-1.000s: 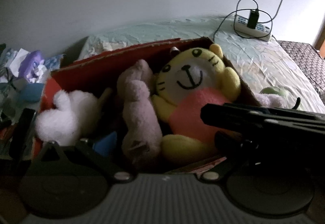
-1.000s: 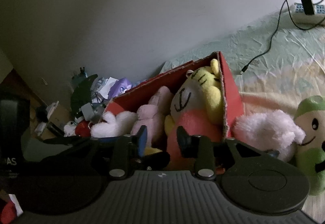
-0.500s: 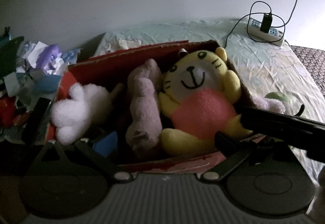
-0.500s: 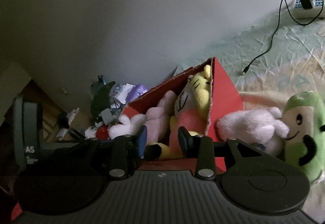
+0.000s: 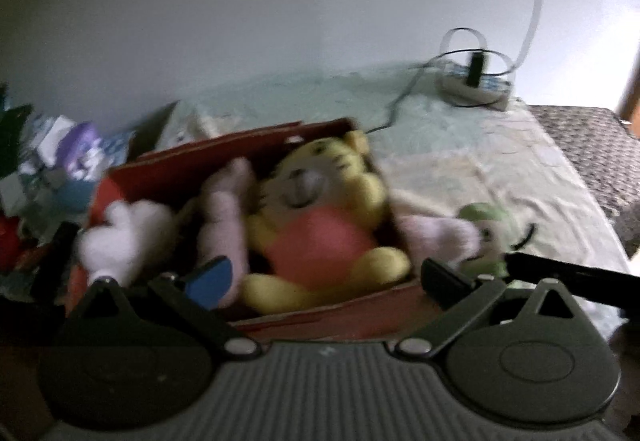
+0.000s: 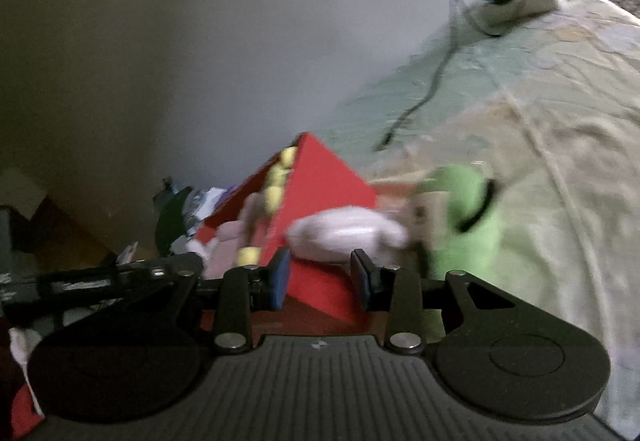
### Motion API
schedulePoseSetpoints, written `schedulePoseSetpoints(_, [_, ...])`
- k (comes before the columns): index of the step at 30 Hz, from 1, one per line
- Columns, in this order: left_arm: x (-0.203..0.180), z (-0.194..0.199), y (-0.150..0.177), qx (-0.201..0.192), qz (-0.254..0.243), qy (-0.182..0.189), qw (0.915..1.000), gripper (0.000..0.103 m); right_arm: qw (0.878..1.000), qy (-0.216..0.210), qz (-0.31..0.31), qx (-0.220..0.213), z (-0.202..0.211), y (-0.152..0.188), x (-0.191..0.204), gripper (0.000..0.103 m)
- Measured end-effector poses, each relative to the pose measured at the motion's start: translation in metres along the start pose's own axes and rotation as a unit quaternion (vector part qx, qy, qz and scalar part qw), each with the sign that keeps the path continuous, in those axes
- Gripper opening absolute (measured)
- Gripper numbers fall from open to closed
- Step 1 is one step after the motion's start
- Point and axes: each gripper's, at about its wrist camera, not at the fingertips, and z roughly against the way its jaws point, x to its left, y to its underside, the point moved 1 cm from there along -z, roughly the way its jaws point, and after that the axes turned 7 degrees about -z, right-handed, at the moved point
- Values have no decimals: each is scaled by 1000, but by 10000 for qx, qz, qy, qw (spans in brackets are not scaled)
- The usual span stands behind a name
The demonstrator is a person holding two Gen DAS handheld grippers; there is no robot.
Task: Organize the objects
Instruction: 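Grasp the green bean plush with the right gripper, then lift the green plush with the right gripper and carry it toward the red box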
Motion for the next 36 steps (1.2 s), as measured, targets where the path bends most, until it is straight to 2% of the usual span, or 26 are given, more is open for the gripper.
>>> schedulePoseSetpoints(7, [-53,0,-3,-209,-444,819,9954,97,9989,349,-288,-129,18,-11,-33,38])
schedulePoseSetpoints(13, [-94,-17,1,-105,-636,1444,9874,94,9970,463,-612,-76,22,-19,-55,40])
schedulePoseSetpoints(20, [-123,-59,6,386,-541,1652,9840,91,9955,457,-832,70,15,-25,-70,48])
schedulePoseSetpoints(25, [-130,-89,7,707,-406,1624,9834,88,9942,334,-1001,205,7,-30,-78,50])
schedulePoseSetpoints(32, [-137,-114,6,927,-415,1632,9813,76,9932,233,-1056,427,-12,-38,-81,53])
schedulePoseSetpoints(36, [-140,-120,4,898,-553,1644,9808,77,9927,190,-1030,596,-26,-40,-83,53])
